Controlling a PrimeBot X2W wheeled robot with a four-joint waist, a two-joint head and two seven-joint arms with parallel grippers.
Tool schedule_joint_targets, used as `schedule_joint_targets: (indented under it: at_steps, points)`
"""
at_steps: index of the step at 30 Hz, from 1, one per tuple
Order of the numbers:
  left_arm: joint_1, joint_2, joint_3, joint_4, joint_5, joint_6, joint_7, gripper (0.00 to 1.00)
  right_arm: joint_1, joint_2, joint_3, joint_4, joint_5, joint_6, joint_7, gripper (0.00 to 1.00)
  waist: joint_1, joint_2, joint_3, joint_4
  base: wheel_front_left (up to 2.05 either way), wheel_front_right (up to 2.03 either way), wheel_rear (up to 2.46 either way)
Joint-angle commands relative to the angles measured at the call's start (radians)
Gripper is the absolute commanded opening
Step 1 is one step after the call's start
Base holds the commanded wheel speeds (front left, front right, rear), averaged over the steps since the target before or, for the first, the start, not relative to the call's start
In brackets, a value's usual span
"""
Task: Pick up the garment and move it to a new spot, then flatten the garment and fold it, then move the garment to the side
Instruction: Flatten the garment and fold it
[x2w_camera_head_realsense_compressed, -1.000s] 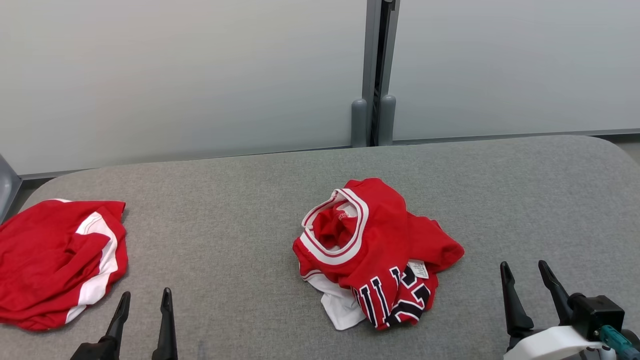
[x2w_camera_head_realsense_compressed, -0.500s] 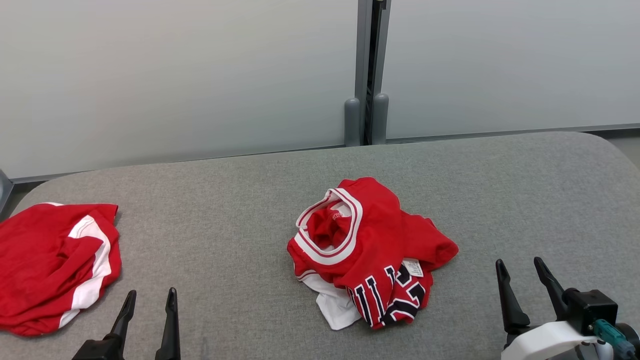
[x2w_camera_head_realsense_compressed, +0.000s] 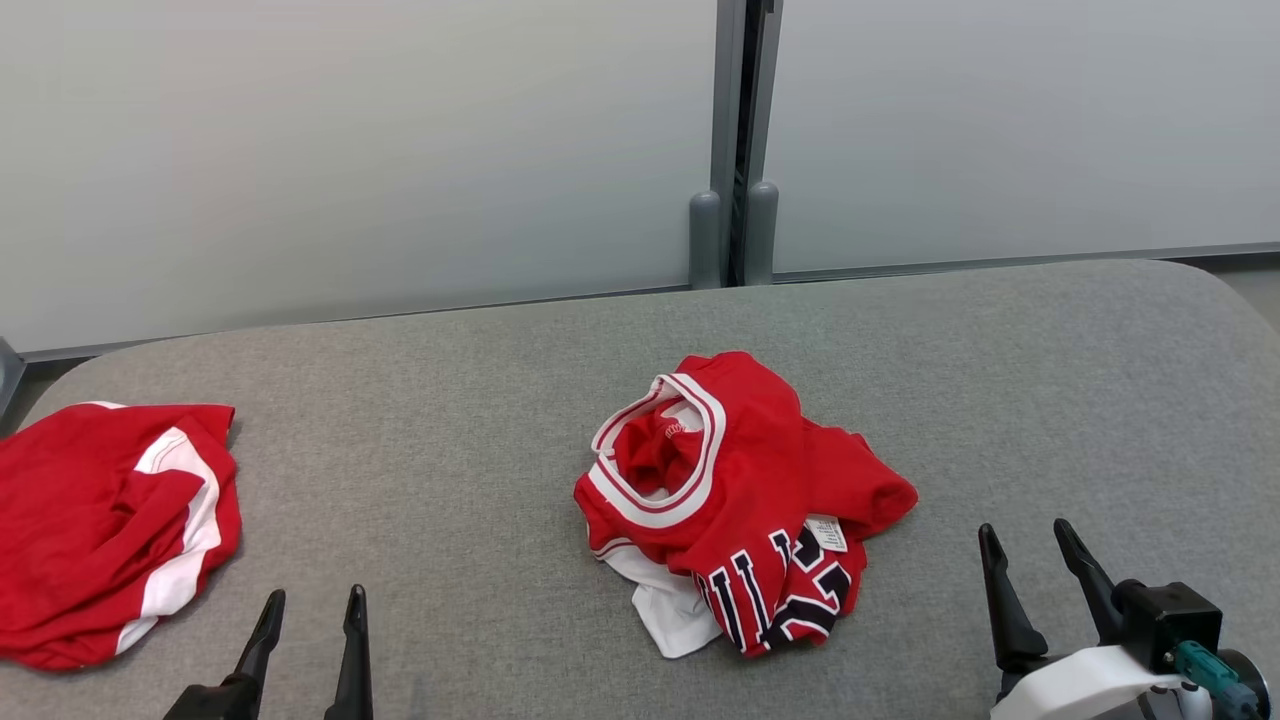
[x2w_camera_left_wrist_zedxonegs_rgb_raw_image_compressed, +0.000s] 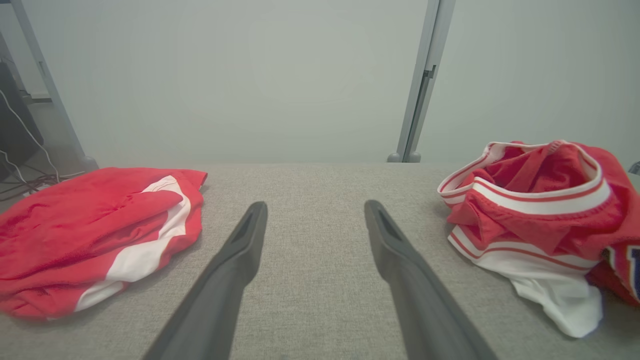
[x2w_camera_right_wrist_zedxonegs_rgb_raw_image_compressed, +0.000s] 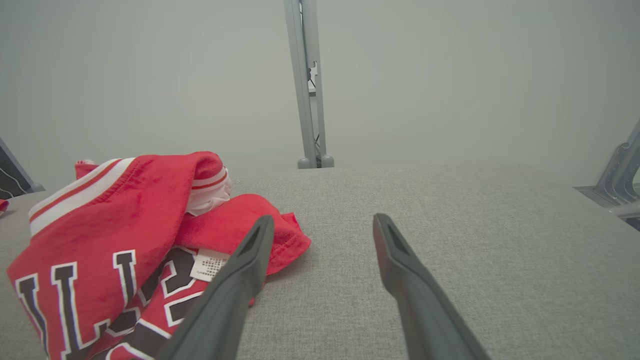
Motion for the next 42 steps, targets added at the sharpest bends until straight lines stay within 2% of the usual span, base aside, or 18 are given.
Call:
schedule_joint_targets:
  at_steps: [1,5,8,12,16,18,23,28,36,38,39,40,41,42]
  points:
    - [0.005,0.002,0.0,-0.005,-0.002,0.003,0.006,1.0,-0.004,-0.007,-0.001,-0.003,0.003,0.001,0.0,1.0,0.0,-0.0001,0.001,-0.002,0.0,0.0,0.0]
    - [-0.044,0.004,-0.015,-0.024,-0.021,-0.021,0.047,1.0,-0.009,-0.007,0.007,-0.012,0.008,0.001,0.006,1.0,0.0,-0.0001,0.014,-0.023,0.0,0.0,0.0]
    - [-0.111,0.013,-0.037,-0.023,-0.04,-0.05,0.125,1.0,-0.017,-0.007,0.013,-0.008,0.006,0.001,0.006,1.0,0.0,-0.0001,0.028,-0.05,0.0,0.0,0.0]
    - [-0.246,0.006,-0.076,0.012,-0.086,-0.076,0.297,1.0,-0.023,-0.007,0.015,-0.024,0.004,0.001,0.018,1.0,0.0,-0.0001,0.052,-0.099,0.0,0.0,0.0]
    - [-0.361,-0.009,-0.089,0.075,-0.17,-0.074,0.457,1.0,-0.038,-0.006,0.029,-0.011,0.007,0.001,0.006,1.0,0.0,-0.0001,0.08,-0.166,0.0,0.0,0.0]
    - [-0.416,-0.016,-0.086,0.105,-0.228,-0.054,0.516,1.0,-0.048,-0.007,0.032,-0.005,0.015,0.001,0.0,1.0,0.0,-0.0001,0.092,-0.198,0.0,0.0,0.0]
    - [-0.501,-0.024,-0.099,0.157,-0.338,0.031,0.635,1.0,-0.06,-0.007,0.051,0.0,0.032,0.0,-0.005,1.0,0.0,-0.0001,0.117,-0.284,0.0,0.0,0.0]
    - [-0.558,-0.023,-0.13,0.191,-0.378,0.102,0.694,1.0,-0.066,-0.006,0.057,0.012,0.046,0.0,-0.015,1.0,0.0,-0.0001,0.137,-0.341,0.0,0.0,0.0]
    - [-0.599,-0.017,-0.136,0.238,-0.397,0.161,0.721,1.0,-0.073,-0.006,0.066,0.031,0.057,0.0,-0.032,1.0,0.0,-0.0001,0.15,-0.377,0.0,0.0,0.0]
    - [-0.604,-0.019,-0.133,0.24,-0.413,0.16,0.729,1.0,-0.079,-0.006,0.066,0.035,0.059,0.0,-0.032,1.0,0.0,-0.0001,0.153,-0.379,0.0,0.0,0.0]
    - [-0.607,-0.019,-0.134,0.236,-0.423,0.15,0.731,0.87,-0.082,-0.006,0.064,0.037,0.06,0.0,-0.035,1.0,0.0,-0.0001,0.155,-0.378,0.0,0.0,0.0]
    - [-0.612,-0.019,-0.139,0.231,-0.427,0.137,0.728,0.49,-0.084,-0.006,0.062,0.039,0.06,0.0,-0.037,1.0,0.0,-0.0001,0.157,-0.377,0.0,0.0,0.0]
    - [-0.612,-0.019,-0.139,0.231,-0.427,0.137,0.728,0.49,-0.084,-0.006,0.062,0.039,0.06,0.0,-0.037,1.0,0.0,-0.0001,0.157,-0.377,0.0,0.0,0.0]
    - [-0.626,-0.019,-0.153,0.211,-0.424,0.102,0.692,0.0,-0.088,-0.006,0.061,0.042,0.06,0.0,-0.041,1.0,0.0,-0.0001,0.16,-0.37,0.0,0.0,0.0]
